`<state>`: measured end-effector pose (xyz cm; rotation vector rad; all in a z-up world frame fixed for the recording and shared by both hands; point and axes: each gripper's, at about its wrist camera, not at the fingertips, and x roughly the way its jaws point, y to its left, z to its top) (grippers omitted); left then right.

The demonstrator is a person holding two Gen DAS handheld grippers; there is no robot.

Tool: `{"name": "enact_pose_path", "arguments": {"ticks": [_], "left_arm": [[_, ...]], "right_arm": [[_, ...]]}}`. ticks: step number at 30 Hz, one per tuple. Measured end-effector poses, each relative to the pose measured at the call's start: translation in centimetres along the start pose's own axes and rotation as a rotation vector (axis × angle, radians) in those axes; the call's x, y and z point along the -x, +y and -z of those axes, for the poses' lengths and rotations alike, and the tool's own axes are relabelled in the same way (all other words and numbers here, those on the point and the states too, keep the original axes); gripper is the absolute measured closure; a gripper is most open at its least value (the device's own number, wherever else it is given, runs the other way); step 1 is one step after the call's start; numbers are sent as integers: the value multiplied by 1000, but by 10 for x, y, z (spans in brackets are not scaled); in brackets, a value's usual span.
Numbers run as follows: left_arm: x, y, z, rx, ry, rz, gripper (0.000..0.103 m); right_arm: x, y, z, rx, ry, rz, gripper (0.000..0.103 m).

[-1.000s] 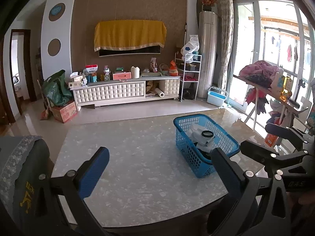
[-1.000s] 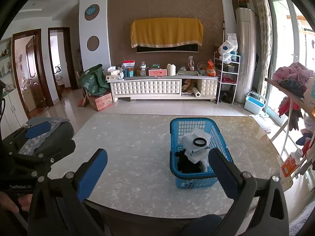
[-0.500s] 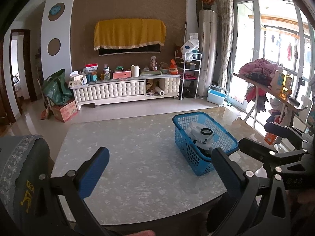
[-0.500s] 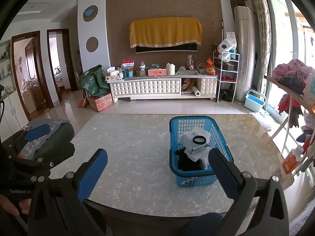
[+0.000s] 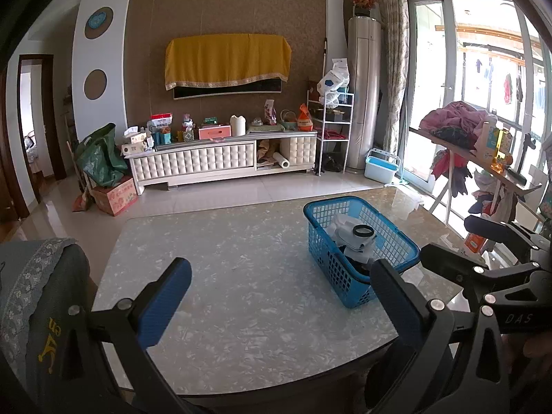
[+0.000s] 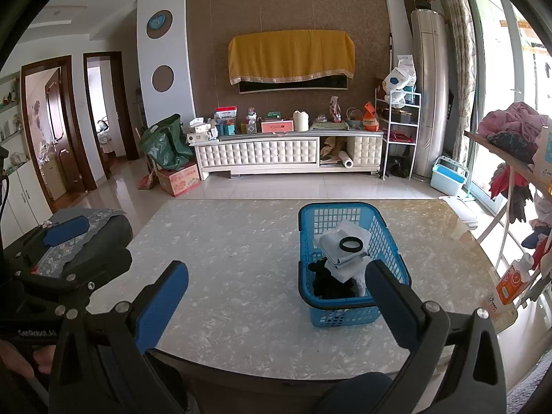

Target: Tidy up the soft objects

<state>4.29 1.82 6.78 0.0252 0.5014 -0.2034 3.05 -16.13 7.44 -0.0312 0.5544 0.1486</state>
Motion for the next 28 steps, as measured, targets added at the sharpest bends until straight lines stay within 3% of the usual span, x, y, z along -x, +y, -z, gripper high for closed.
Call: {"name": "enact_pose_path", "arguments": {"ticks": [28], "left_arm": [[1, 6, 0, -4, 10, -1, 0]], "right_arm": [[2, 6, 0, -3, 0, -2, 0]]}}
